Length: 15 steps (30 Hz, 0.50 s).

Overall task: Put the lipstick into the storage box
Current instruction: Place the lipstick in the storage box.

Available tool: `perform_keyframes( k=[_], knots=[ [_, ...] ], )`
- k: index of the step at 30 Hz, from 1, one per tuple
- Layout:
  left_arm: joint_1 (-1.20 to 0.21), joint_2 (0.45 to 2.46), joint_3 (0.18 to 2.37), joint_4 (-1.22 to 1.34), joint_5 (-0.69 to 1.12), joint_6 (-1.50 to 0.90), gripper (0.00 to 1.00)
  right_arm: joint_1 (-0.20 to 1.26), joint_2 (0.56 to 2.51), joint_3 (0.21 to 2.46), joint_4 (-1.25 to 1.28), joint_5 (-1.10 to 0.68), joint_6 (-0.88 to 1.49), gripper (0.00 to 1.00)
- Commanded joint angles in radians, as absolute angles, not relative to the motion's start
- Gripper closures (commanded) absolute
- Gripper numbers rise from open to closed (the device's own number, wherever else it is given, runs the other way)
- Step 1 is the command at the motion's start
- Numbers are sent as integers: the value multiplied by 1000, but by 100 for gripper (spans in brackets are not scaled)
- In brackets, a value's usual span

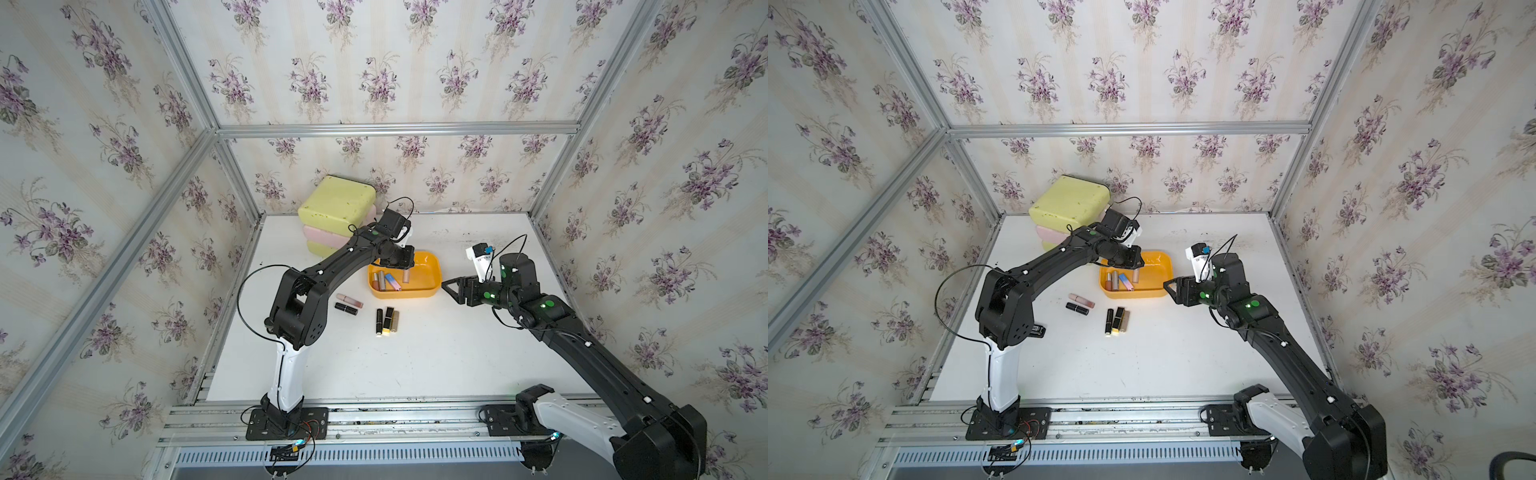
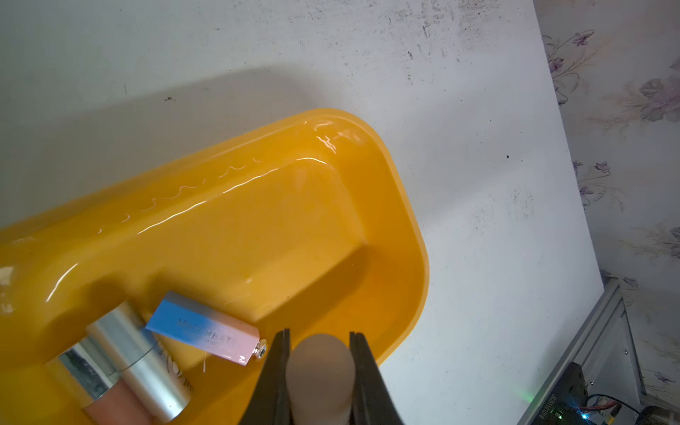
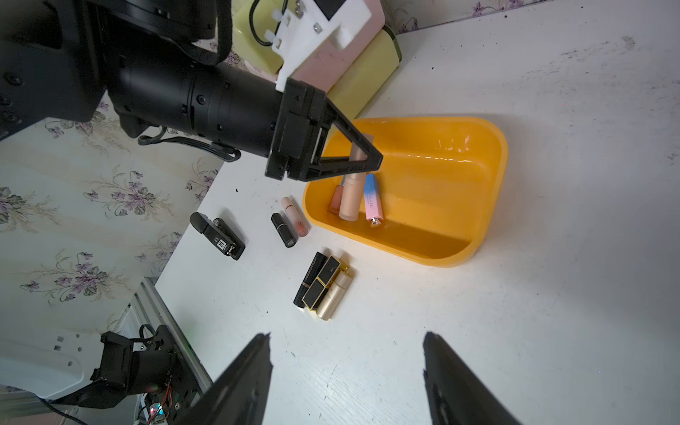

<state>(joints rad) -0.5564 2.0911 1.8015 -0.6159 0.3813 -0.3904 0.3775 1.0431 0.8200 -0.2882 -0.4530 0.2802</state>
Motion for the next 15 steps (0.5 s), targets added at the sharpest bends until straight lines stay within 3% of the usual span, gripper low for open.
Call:
perform_keyframes(
  k=[1,15],
  knots=[
    [-548,2118,1808,-618,388,-385,100,379,1044,815,-262,-473,262,31],
    [-521,2193,1807,-610,397,-382,100,390,1122,808,-236,-516,262,29]
  ],
)
